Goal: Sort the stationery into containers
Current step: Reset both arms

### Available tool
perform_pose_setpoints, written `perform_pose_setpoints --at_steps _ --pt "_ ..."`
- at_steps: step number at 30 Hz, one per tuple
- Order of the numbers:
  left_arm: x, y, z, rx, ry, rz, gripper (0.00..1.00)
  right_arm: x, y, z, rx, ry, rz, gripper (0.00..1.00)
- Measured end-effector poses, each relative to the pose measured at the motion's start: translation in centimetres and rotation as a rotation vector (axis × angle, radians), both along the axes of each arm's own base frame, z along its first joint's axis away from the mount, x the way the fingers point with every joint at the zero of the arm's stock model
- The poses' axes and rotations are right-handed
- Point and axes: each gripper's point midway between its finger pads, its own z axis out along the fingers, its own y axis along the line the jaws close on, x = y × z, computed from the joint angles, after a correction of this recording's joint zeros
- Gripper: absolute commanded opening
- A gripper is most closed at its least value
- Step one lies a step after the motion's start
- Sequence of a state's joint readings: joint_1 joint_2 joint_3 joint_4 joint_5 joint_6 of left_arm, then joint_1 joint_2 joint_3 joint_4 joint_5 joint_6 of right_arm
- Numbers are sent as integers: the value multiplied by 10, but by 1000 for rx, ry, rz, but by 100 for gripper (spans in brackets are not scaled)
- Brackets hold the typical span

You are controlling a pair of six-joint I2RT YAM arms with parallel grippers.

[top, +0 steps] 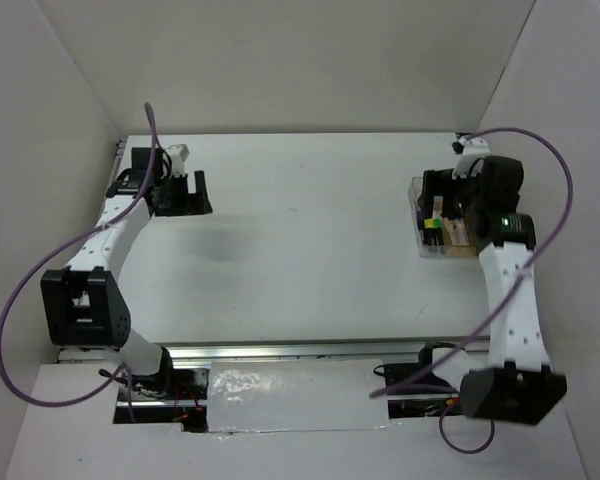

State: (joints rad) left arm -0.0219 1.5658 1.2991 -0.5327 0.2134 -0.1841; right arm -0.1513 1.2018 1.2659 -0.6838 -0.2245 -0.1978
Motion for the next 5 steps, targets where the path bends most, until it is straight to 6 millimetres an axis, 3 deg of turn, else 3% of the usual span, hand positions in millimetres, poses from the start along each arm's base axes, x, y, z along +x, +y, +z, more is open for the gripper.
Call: perform_pose_setpoints --at_steps 3,5 --pt "-16 32 6 35 -34 41 99 -39 10 18 3 -130 27 100" --pt "-28 47 6 61 -50 61 99 -58 13 14 6 -165 31 100"
